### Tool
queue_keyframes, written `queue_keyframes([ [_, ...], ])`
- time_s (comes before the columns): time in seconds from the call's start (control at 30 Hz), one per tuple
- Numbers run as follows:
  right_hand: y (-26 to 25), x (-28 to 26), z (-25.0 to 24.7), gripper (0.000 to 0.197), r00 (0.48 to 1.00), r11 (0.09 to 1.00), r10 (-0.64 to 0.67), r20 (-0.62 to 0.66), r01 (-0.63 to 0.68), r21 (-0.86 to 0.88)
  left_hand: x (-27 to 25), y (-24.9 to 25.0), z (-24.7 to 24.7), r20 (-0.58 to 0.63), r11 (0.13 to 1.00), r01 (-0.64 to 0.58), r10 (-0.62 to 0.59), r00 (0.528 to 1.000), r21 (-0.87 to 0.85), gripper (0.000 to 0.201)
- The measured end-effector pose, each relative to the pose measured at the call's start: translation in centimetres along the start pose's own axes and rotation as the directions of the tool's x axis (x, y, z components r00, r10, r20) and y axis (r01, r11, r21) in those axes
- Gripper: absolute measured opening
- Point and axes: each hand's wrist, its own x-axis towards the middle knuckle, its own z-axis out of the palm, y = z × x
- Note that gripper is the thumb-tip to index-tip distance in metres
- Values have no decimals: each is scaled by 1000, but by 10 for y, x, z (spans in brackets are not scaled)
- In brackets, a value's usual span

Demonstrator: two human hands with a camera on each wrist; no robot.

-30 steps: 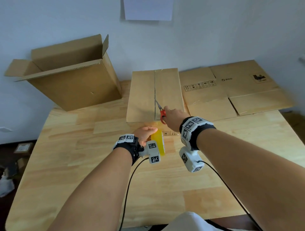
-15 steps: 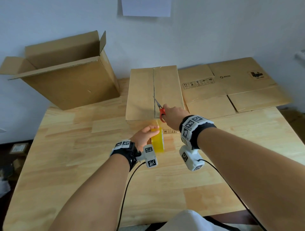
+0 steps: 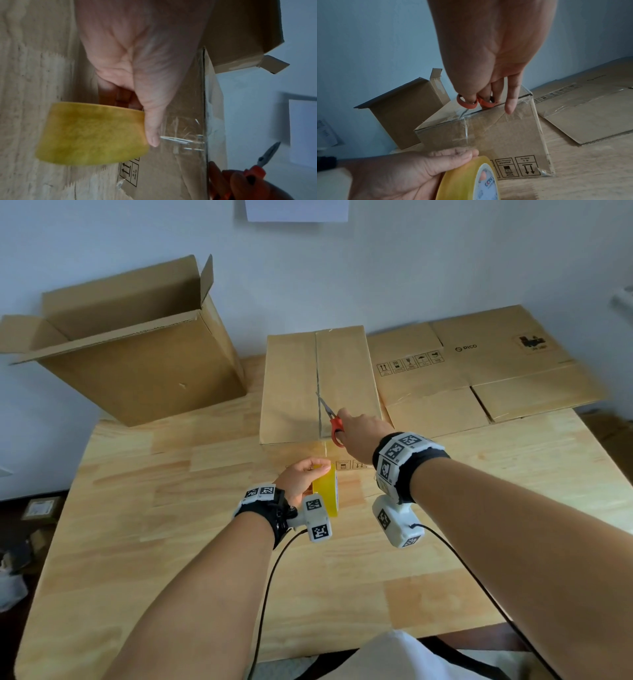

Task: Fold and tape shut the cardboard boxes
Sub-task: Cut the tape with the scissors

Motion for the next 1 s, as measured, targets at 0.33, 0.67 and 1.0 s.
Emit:
queue_keyframes([
  [0.33, 14, 3, 2, 29, 1000, 991, -3, -15, 6, 136, -4, 0, 5, -60, 999, 26, -28, 998, -44, 30],
  [0.67, 39, -7, -21, 22, 950, 841, -97, 297, -81, 535, -7, -2, 8, -61, 984, 7, -19, 998, -180, 35],
  [1.0, 30, -18, -12, 48, 837, 991, 54, 545, -111, 73, -14, 6, 3, 13, 998, 14, -13, 1000, -64, 36],
])
